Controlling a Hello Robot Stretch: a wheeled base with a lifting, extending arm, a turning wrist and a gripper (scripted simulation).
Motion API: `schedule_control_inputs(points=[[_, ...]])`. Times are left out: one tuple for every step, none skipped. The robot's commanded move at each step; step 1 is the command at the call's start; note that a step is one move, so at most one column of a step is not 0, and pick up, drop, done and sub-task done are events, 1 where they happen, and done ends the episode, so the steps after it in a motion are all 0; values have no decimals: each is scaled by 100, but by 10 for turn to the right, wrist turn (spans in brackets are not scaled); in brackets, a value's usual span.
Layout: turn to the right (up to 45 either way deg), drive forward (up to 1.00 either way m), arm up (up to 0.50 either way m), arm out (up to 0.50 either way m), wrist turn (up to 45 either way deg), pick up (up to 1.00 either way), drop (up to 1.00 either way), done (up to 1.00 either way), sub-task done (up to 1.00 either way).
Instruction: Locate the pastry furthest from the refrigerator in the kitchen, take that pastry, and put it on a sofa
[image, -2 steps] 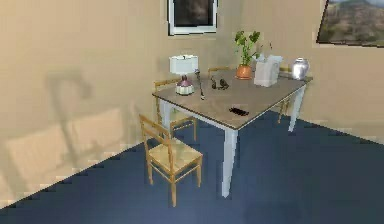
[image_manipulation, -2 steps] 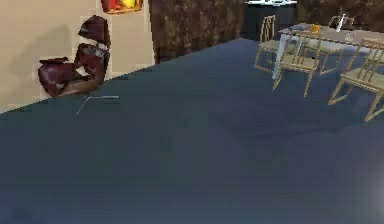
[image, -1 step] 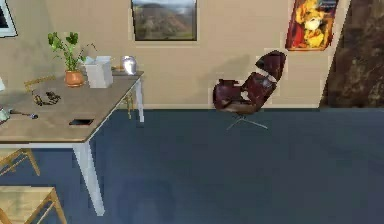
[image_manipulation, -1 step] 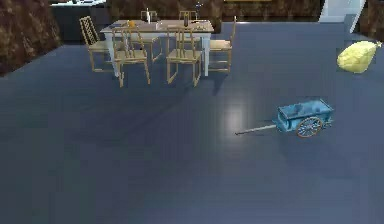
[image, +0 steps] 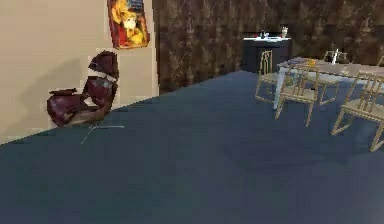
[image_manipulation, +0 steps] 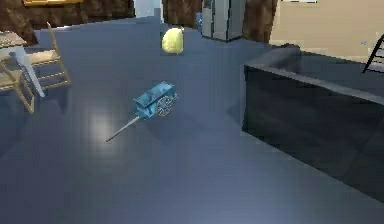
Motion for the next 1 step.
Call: schedule_control_inputs(points=[[390, 0, 0, 0, 0, 0, 0, 0, 0]])
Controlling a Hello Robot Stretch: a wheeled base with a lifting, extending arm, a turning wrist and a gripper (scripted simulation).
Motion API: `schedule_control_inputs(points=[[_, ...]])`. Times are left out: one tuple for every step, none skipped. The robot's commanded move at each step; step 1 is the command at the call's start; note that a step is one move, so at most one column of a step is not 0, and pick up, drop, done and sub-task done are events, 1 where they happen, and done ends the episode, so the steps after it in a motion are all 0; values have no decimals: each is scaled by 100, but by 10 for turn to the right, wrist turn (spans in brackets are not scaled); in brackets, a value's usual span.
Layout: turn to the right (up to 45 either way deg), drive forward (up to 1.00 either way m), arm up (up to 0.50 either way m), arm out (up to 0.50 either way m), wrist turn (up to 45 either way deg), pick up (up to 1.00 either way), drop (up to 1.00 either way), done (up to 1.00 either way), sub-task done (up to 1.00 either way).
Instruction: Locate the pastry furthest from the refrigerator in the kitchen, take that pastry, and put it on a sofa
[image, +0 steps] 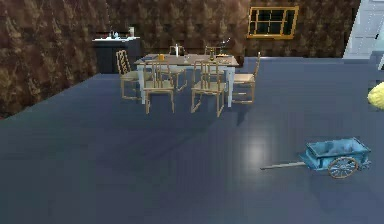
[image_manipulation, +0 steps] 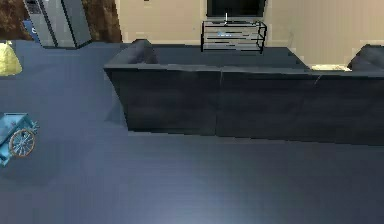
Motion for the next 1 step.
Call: schedule_control_inputs(points=[[0, 100, 0, 0, 0, 0, 0, 0, 0]])
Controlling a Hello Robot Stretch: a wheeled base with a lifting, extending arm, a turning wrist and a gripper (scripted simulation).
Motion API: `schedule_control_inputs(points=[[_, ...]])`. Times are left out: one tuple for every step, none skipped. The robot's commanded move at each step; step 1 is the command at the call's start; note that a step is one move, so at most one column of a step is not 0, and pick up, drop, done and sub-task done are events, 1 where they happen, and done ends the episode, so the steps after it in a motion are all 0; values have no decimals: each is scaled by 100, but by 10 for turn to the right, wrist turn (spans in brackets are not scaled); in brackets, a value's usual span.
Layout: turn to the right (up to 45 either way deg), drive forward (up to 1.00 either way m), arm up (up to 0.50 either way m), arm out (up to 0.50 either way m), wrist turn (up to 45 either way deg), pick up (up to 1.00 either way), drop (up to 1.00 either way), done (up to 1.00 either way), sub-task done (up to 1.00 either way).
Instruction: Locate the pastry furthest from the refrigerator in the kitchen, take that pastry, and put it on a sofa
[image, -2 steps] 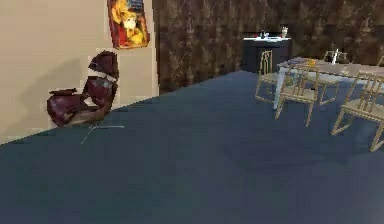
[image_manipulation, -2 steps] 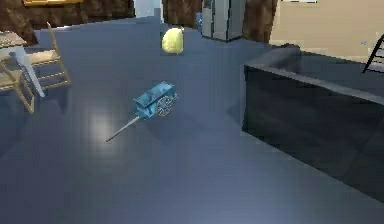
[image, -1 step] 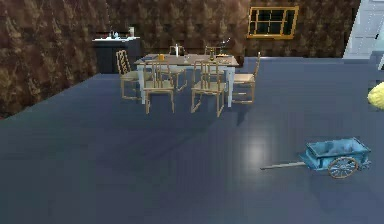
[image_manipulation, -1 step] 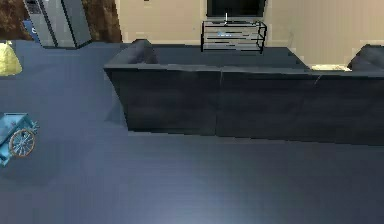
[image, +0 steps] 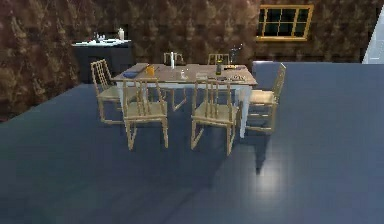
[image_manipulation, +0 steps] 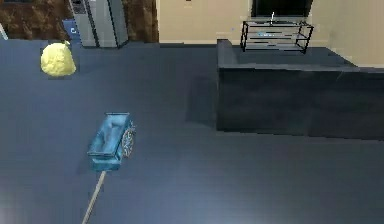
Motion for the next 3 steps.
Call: schedule_control_inputs(points=[[60, 0, 0, 0, 0, 0, 0, 0, 0], [0, 50, 0, 0, 0, 0, 0, 0, 0], [30, 0, 0, 0, 0, 0, 0, 0, 0]])
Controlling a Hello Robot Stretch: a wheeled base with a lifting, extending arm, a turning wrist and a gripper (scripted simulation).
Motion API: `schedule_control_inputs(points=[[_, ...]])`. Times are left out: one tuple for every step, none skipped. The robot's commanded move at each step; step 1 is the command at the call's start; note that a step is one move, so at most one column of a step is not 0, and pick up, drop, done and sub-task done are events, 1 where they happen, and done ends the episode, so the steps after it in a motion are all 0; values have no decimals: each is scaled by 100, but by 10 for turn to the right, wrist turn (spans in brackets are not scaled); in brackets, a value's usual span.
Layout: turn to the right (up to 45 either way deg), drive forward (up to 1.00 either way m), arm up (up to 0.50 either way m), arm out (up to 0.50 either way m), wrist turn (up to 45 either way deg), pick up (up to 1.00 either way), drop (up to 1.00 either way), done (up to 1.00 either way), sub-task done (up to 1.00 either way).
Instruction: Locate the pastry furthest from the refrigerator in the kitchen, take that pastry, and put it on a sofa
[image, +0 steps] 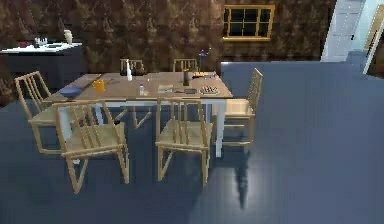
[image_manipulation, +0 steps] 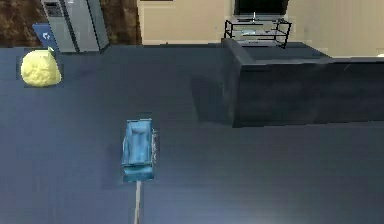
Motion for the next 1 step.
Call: schedule_control_inputs(points=[[0, 80, 0, 0, 0, 0, 0, 0, 0]])
